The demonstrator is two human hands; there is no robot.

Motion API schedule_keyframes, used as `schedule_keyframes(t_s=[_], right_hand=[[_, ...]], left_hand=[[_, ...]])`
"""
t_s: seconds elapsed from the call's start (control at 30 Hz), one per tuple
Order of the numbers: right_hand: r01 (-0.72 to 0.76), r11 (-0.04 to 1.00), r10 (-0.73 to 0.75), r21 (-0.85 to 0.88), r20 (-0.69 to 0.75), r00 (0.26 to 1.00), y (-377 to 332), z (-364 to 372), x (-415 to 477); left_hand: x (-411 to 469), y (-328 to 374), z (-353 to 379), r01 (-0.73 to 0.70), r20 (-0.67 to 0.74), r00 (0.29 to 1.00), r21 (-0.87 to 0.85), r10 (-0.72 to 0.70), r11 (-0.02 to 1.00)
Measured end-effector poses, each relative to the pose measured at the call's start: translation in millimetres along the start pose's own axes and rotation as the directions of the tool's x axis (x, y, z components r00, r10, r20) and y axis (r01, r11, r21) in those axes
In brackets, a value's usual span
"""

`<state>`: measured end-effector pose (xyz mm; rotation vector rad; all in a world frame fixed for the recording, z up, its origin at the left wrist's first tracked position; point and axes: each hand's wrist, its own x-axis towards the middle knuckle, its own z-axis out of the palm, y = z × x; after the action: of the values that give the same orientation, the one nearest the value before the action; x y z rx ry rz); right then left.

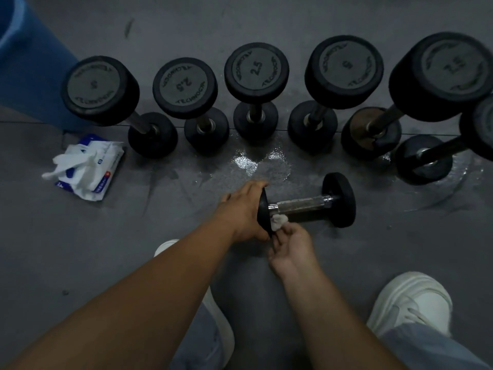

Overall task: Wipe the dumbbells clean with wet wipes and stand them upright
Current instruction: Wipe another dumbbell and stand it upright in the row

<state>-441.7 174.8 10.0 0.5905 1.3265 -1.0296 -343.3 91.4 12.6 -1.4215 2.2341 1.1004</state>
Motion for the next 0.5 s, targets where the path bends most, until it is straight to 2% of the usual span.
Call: schedule_keyframes(t_s=[0.1, 0.2, 0.27, 0.4, 0.5], right_hand=[[-0.034, 0.994, 0.034, 0.103, 0.003, 0.999, -3.4, 7.7, 6.3], [0.013, 0.997, -0.014, 0.082, 0.007, 1.0, 2.6, 9.6, 8.7], [0.089, 0.995, -0.091, 0.051, 0.024, 0.996, 1.6, 12.6, 15.1], [0.111, 0.992, -0.111, -0.064, -0.001, 0.994, -14.2, 30.1, 17.0], [0.237, 0.946, -0.259, -0.222, -0.076, 0.963, -13.9, 22.1, 11.6]], left_hand=[[1.2, 0.8, -0.7, 0.003, 0.006, 1.0, 0.021, -0.003, 1.0], [0.6, -0.5, 0.1, 0.01, 0.004, 1.0, 0.024, -0.01, 1.0], [0.7, -1.4, 0.5, 0.01, -0.003, 1.0, 0.029, -0.01, 1.0], [2.2, 1.3, -3.3, 0.026, 0.008, 1.0, 0.035, -0.027, 0.999], [-0.7, 0.4, -0.9, 0.027, 0.013, 1.0, 0.032, -0.027, 0.999]])
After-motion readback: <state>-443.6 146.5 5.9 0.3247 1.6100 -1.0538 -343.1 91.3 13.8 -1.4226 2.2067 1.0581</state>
